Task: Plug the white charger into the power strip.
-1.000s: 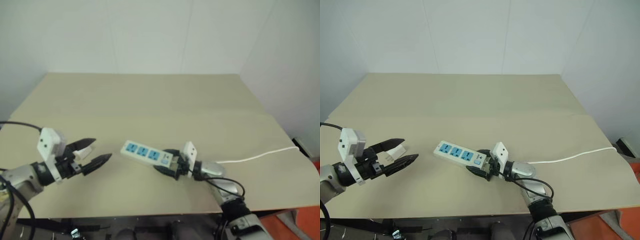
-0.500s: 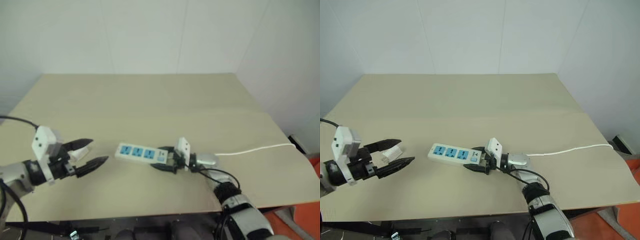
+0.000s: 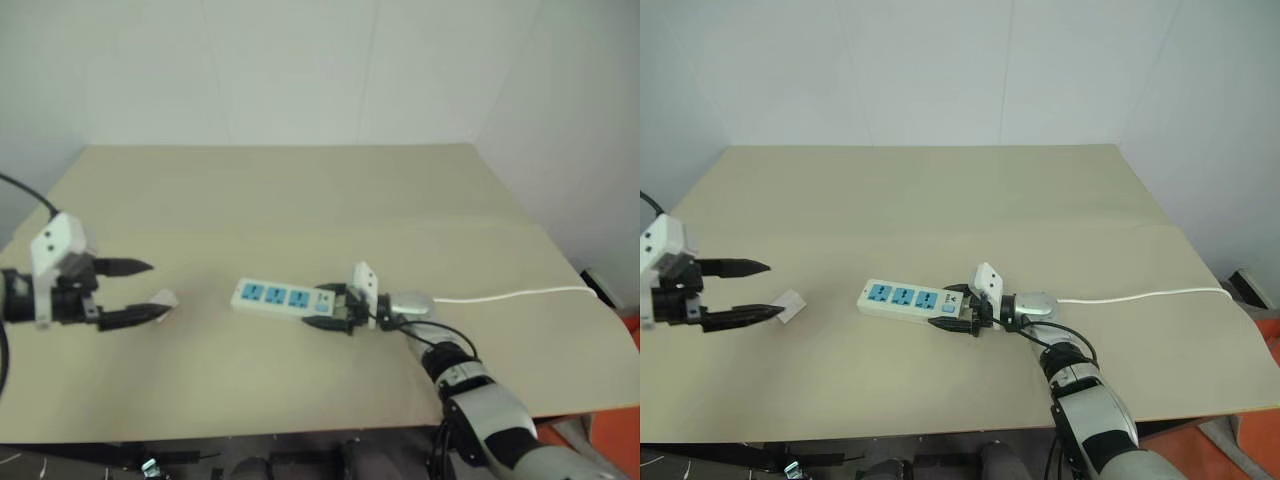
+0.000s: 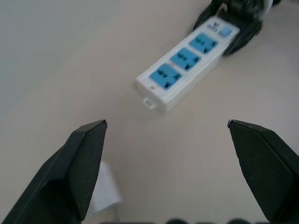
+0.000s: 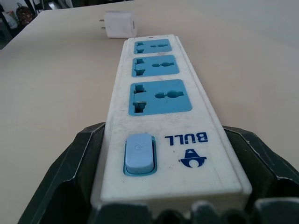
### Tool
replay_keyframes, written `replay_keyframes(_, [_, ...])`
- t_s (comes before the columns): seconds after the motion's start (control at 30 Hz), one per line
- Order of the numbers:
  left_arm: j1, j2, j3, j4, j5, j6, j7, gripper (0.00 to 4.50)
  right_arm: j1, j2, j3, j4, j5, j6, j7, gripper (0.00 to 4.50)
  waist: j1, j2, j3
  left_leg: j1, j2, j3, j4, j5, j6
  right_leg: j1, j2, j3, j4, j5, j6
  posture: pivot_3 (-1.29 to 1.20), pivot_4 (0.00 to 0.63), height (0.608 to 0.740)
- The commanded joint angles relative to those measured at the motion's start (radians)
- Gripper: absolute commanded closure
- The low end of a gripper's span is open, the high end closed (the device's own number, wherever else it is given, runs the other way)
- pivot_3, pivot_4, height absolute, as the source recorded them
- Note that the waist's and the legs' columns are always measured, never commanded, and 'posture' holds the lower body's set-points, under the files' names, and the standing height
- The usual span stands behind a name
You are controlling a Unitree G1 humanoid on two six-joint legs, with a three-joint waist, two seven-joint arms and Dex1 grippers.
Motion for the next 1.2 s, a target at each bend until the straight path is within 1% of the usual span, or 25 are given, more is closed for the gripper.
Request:
replay_keyframes(0.03, [-0.262, 0.028, -0.209, 0.196, 0.152, -0.124, -0.187, 0.0, -0.023, 0.017, 0.014, 0.05, -0.044, -0.005, 0.033, 1.06, 0.0, 0.0, 0.0, 0.0, 0.0, 0.0, 0.0, 0.0, 0.0, 0.0, 0.0, 0.0, 0.0, 0.0, 0.0, 0.0, 0.15, 0.74])
replay_keyframes(0.1, [-0.463, -0.001, -0.349, 0.322, 0.254, -0.185, -0.279, 0.0, -0.041, 0.019, 0.01, 0.07, -0.045, -0.005, 0.05, 1.06, -0.001, 0.0, 0.0, -0.001, 0.0, 0.0, 0.0, 0.0, 0.0, -0.001, 0.001, 0.0, 0.0, 0.0, 0.0, 0.0, 0.15, 0.74])
replay_keyframes(0.17, [-0.634, -0.024, -0.498, 0.435, 0.325, -0.251, -0.306, 0.0, -0.059, 0.02, 0.009, 0.095, -0.059, -0.013, 0.052, 1.06, -0.004, 0.0, 0.0, -0.003, 0.0, -0.001, 0.0, 0.0, 0.0, -0.001, 0.002, 0.0, 0.001, 0.0, 0.0, 0.0, 0.15, 0.74])
replay_keyframes(0.23, [-0.779, -0.052, -0.64, 0.529, 0.364, -0.287, -0.306, 0.0, -0.071, 0.022, 0.006, 0.119, -0.073, -0.022, 0.051, 1.06, -0.003, 0.0, 0.0, -0.003, 0.0, -0.001, 0.001, 0.0, 0.0, -0.002, 0.003, 0.0, 0.001, 0.0, 0.0, 0.0, 0.15, 0.74])
replay_keyframes(0.3, [-0.875, -0.071, -0.767, 0.596, 0.385, -0.318, -0.306, 0.0, -0.081, 0.027, 0.003, 0.137, -0.078, -0.028, 0.058, 1.06, -0.006, 0.0, 0.0, -0.004, 0.0, -0.002, 0.001, 0.0, 0.0, -0.002, 0.003, 0.001, 0.001, 0.0, 0.0, 0.0, 0.15, 0.74])
replay_keyframes(0.37, [-0.94, -0.079, -0.881, 0.642, 0.398, -0.351, -0.306, 0.0, -0.09, 0.035, -0.005, 0.146, -0.073, -0.03, 0.071, 1.06, -0.009, 0.0, 0.0, -0.004, 0.0, -0.001, 0.001, 0.0, 0.0, -0.002, 0.004, 0.002, 0.002, 0.0, 0.0, 0.0, 0.15, 0.74])
replay_keyframes(0.47, [-1.025, -0.103, -0.995, 0.717, 0.409, -0.383, -0.306, 0.0, -0.11, 0.046, -0.022, 0.146, -0.057, -0.034, 0.09, 1.06, -0.012, 0.0, 0.001, -0.005, 0.001, -0.002, 0.001, 0.0, 0.0, -0.003, 0.004, 0.002, 0.002, 0.0, 0.0, 0.0, 0.15, 0.74])
replay_keyframes(0.67, [-1.138, -0.149, -1.107, 0.853, 0.423, -0.433, -0.306, 0.0, -0.148, 0.051, -0.059, 0.142, -0.038, -0.03, 0.128, 1.06, -0.01, 0.0, 0.003, -0.009, 0.001, -0.002, 0.003, 0.0, 0.0, -0.007, 0.004, 0.001, 0.003, 0.0, 0.0, 0.0, 0.15, 0.74])
replay_keyframes(0.73, [-1.146, -0.146, -1.157, 0.852, 0.411, -0.425, -0.306, 0.0, -0.15, 0.049, -0.057, 0.152, -0.051, -0.037, 0.133, 1.06, -0.009, 0.0, 0.003, -0.011, 0.001, -0.002, 0.004, 0.0, 0.0, -0.009, 0.004, 0.001, 0.004, 0.0, 0.001, 0.0, 0.15, 0.74])
replay_keyframes(0.83, [-1.129, -0.144, -1.229, 0.82, 0.413, -0.395, -0.306, 0.0, -0.149, 0.053, -0.053, 0.162, -0.067, -0.044, 0.136, 1.06, -0.004, 0.0, 0.003, -0.019, 0.0, -0.002, 0.009, 0.0, 0.0, -0.017, 0.003, 0.001, 0.011, 0.0, 0.001, 0.0, 0.15, 0.74])
replay_keyframes(0.9, [-1.118, -0.173, -1.25, 0.822, 0.445, -0.335, -0.306, 0.0, -0.151, 0.057, -0.057, 0.166, -0.074, -0.044, 0.134, 1.06, -0.001, 0.0, 0.003, -0.02, 0.0, -0.003, 0.01, 0.0, 0.0, -0.018, 0.004, 0.001, 0.012, 0.0, 0.001, 0.0, 0.15, 0.74])
replay_keyframes(0.97, [-1.131, -0.235, -1.244, 0.863, 0.503, -0.216, -0.306, 0.0, -0.155, 0.06, -0.06, 0.172, -0.079, -0.041, 0.132, 1.06, 0.004, 0.0, 0.003, -0.02, 0.0, -0.003, 0.01, 0.0, 0.0, -0.018, 0.003, 0.001, 0.013, 0.0, 0.001, 0.0, 0.15, 0.74])
replay_keyframes(1.03, [-1.145, -0.274, -1.235, 0.893, 0.535, -0.145, -0.306, 0.0, -0.157, 0.061, -0.062, 0.176, -0.083, -0.04, 0.131, 1.06, 0.005, 0.0, 0.003, -0.02, 0.0, -0.003, 0.012, 0.0, 0.0, -0.018, 0.003, 0.001, 0.014, 0.0, 0.001, 0.0, 0.15, 0.74])
replay_keyframes(1.1, [-1.198, -0.327, -1.222, 0.935, 0.548, -0.049, -0.306, 0.0, -0.154, 0.06, -0.064, 0.173, -0.085, -0.036, 0.134, 1.06, 0.001, 0.0, 0.003, -0.02, 0.0, -0.003, 0.012, 0.0, 0.0, -0.018, 0.004, 0.001, 0.014, 0.0, 0.001, 0.0, 0.15, 0.74])
replay_keyframes(1.2, [-1.242, -0.382, -1.21, 0.992, 0.582, 0.031, -0.306, 0.0, -0.151, 0.059, -0.066, 0.171, -0.089, -0.032, 0.136, 1.06, -0.001, 0.0, 0.003, -0.021, 0.0, -0.004, 0.012, 0.0, 0.0, -0.019, 0.004, 0.0, 0.013, 0.0, 0.001, 0.0, 0.15, 0.74])
